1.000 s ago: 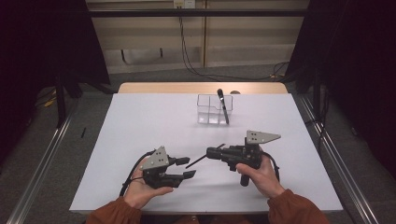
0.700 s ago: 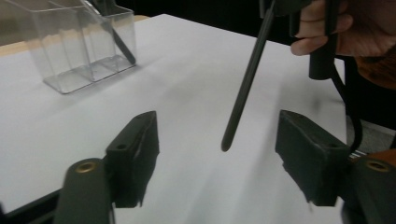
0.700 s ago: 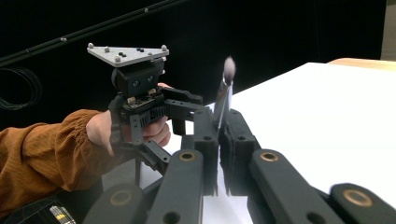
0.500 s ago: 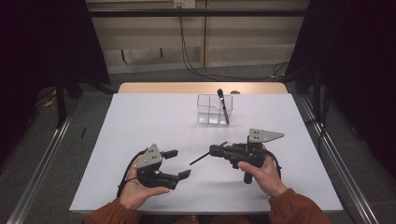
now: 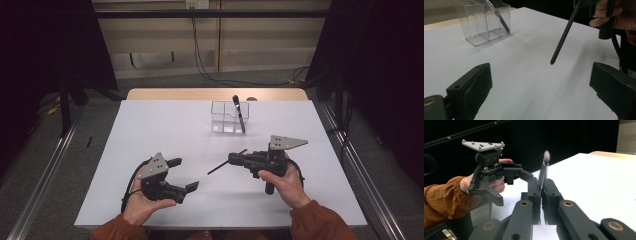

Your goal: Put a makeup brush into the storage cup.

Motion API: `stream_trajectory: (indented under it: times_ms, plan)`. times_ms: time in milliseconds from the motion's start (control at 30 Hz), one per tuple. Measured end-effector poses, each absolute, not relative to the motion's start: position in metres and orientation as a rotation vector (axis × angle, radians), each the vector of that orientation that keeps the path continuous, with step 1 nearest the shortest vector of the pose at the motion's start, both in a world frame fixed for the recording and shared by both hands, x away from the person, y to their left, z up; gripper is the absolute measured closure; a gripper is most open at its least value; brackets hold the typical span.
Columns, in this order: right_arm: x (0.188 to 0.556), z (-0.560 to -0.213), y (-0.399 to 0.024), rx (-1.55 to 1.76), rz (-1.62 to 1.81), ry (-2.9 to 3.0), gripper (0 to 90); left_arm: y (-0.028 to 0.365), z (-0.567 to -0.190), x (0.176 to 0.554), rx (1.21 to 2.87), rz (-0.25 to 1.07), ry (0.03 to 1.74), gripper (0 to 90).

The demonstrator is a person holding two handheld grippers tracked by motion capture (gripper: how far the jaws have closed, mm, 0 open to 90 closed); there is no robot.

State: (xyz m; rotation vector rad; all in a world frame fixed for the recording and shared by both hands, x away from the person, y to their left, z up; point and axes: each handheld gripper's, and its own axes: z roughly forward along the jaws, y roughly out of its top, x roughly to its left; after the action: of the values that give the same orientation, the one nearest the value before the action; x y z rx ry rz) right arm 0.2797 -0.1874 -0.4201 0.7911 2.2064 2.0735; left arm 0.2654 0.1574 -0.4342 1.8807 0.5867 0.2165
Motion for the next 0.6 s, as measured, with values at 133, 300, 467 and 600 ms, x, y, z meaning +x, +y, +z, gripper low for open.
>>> stream_trajectory:
  times_ms: [133,300,467,600]
  plan:
    - [0.280,-0.420,-0.190,0.797,2.047,2.203,86.1,0.167,-0.432,0.264,1.864,0.228,0.622,4.3]
    - [0.283,-0.419,-0.195,0.810,2.044,2.197,86.1,0.177,-0.433,0.262,1.861,0.249,0.629,3.3]
    - [0.284,-0.419,-0.197,0.815,2.020,2.208,86.0,0.185,-0.432,0.260,1.862,0.252,0.624,2.2]
    - [0.286,-0.419,-0.199,0.825,1.996,2.218,86.1,0.191,-0.433,0.261,1.855,0.263,0.651,2.1]
